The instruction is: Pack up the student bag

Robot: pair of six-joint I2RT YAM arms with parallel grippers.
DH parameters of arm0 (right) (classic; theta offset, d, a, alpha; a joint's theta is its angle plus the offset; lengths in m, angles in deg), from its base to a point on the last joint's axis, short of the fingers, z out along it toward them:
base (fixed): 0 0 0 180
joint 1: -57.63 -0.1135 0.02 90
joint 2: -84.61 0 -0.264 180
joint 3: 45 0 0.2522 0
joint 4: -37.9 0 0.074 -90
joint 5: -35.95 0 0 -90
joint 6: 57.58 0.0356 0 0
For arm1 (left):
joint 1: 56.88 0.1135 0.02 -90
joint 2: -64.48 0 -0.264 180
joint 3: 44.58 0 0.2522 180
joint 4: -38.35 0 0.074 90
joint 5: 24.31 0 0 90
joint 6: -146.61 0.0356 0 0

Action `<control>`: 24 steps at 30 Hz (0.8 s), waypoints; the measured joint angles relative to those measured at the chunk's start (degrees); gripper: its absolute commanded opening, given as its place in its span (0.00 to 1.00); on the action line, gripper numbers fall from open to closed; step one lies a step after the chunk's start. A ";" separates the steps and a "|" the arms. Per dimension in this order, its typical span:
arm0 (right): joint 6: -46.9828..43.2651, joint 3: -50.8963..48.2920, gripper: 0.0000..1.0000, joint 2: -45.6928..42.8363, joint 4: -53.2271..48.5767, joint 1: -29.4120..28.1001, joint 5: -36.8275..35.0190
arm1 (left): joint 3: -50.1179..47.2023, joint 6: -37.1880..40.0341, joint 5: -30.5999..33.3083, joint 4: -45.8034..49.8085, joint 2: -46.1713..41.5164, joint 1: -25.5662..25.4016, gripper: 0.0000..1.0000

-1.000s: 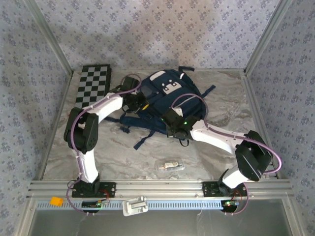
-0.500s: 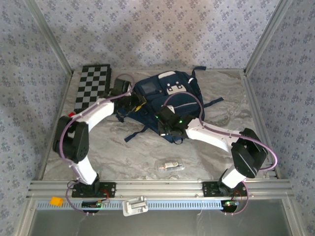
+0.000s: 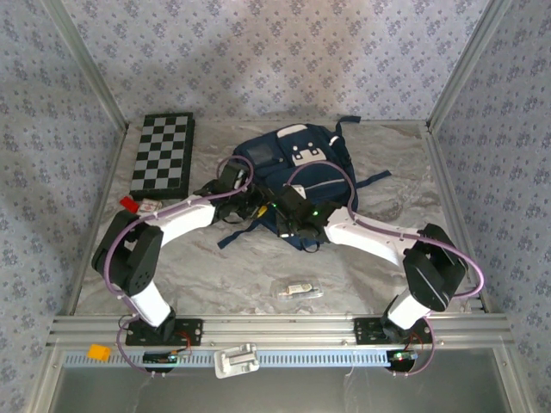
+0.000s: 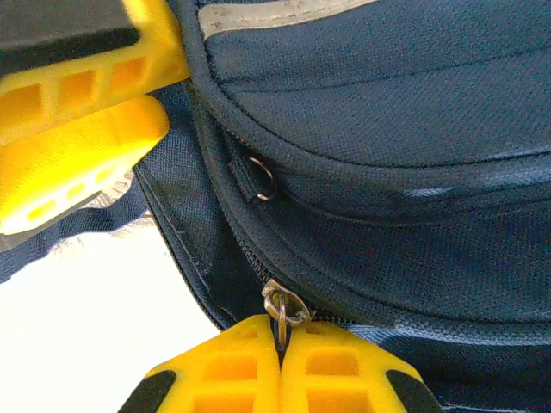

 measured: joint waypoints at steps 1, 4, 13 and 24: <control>0.00 0.00 0.00 0.15 0.00 0.00 0.00 | 0.02 -0.70 0.46 -0.31 0.33 -0.26 0.27; 0.00 0.00 0.00 0.94 0.00 0.00 -0.07 | 0.00 -2.23 2.32 -1.88 1.07 -1.01 0.21; -0.07 0.20 0.00 1.20 -0.50 -0.24 -1.40 | 1.33 -0.90 6.45 -1.20 1.09 -1.70 0.00; -3.10 -1.18 0.00 -5.55 -11.06 1.25 -2.80 | 3.50 4.74 8.48 2.99 0.42 8.13 0.00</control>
